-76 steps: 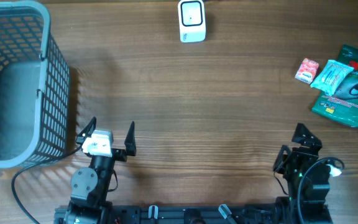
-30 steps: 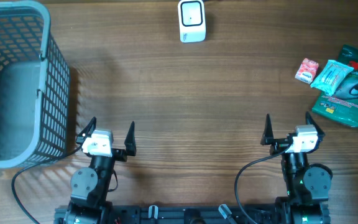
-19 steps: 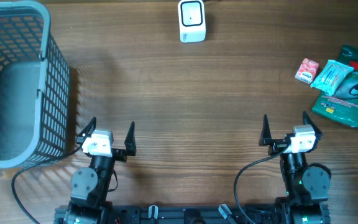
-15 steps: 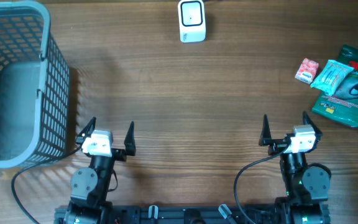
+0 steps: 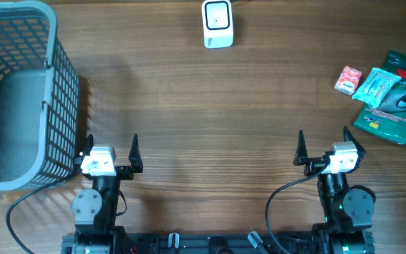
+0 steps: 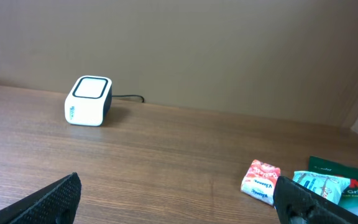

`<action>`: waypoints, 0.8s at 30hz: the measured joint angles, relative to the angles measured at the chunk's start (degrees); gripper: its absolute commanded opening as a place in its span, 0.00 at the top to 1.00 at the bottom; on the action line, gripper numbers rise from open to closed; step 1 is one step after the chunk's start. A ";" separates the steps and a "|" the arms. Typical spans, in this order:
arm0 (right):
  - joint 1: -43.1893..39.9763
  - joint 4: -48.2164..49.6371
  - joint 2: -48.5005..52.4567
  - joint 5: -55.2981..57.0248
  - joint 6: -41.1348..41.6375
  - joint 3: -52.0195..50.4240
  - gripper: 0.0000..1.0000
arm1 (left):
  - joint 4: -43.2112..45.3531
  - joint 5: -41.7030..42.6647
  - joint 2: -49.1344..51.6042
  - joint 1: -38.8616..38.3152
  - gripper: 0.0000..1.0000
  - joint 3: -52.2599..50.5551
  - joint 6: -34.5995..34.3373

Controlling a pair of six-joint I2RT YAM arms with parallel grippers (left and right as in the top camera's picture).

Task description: Scan the item barcode

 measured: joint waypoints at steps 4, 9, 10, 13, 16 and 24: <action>0.00 0.00 0.00 0.00 -0.02 0.00 0.00 | 0.04 0.20 -0.66 0.00 0.00 0.00 -0.02; 0.00 -0.02 0.00 0.00 -0.02 0.00 0.00 | 0.04 0.20 -0.70 0.00 0.00 0.00 -0.02; 0.00 0.00 0.00 0.00 -0.02 0.00 0.00 | 0.04 0.20 -0.70 0.00 0.00 0.00 -0.02; 0.00 -0.02 0.00 0.00 -0.02 0.00 0.00 | 0.04 0.20 -0.70 0.00 0.00 0.00 -0.02; 0.00 -0.02 0.00 0.00 -0.02 0.00 0.00 | 0.04 0.17 -0.70 0.00 0.00 0.00 -0.02; 0.00 -0.02 0.00 0.00 -0.02 0.00 0.00 | 0.04 0.17 -0.70 0.00 0.00 0.00 -0.02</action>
